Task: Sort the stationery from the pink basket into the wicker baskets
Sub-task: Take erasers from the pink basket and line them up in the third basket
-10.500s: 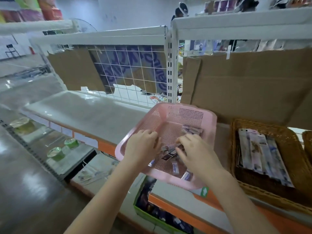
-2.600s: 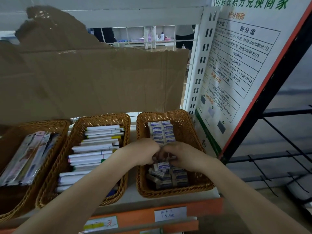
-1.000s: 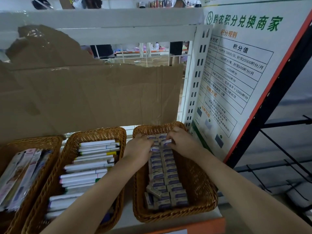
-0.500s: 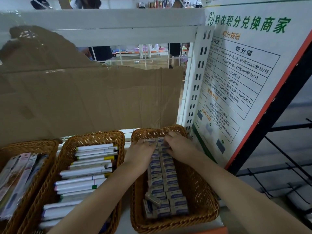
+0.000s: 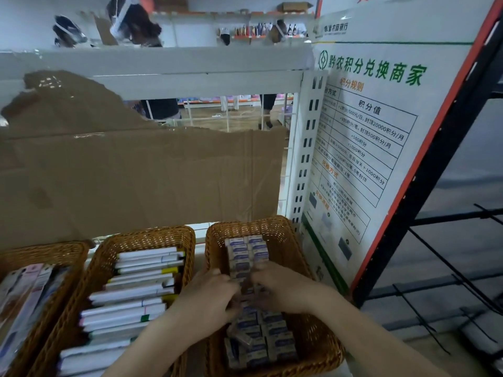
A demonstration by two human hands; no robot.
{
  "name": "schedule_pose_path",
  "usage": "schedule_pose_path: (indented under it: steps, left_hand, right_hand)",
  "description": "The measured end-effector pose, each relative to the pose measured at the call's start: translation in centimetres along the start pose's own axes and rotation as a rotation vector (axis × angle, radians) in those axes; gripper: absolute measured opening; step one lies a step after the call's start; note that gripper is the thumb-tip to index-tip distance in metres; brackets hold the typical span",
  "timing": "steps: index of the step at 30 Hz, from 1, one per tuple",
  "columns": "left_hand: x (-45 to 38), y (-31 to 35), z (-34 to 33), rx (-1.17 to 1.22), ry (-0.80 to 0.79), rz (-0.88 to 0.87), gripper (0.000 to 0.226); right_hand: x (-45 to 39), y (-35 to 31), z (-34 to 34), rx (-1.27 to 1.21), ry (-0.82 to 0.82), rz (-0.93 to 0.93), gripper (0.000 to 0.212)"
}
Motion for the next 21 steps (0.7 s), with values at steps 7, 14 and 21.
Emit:
schedule_pose_path:
  steps: [7, 14, 21]
  left_hand:
    - [1.4, 0.7, -1.1, -0.064, -0.107, -0.04, 0.03]
    - [2.1, 0.9, -1.4, -0.1, -0.166, -0.071, 0.035]
    - [2.1, 1.7, -1.8, -0.16, -0.215, -0.118, 0.031]
  right_hand:
    - [0.5, -0.6, -0.5, 0.082, 0.023, -0.025, 0.031]
    - [2.2, 0.0, 0.3, 0.074, 0.142, 0.0, 0.029]
    - [3.1, 0.3, 0.5, 0.033, 0.165, -0.016, 0.028]
Point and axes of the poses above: each hand's wrist, its own x-axis away from the middle knuckle, its own z-axis out of the back of the hand, y = z × x, the point moved 9 cm from there along -x, towards the middle knuckle, and after that the axes turned 7 degrees about z, right-handed, at the moved point
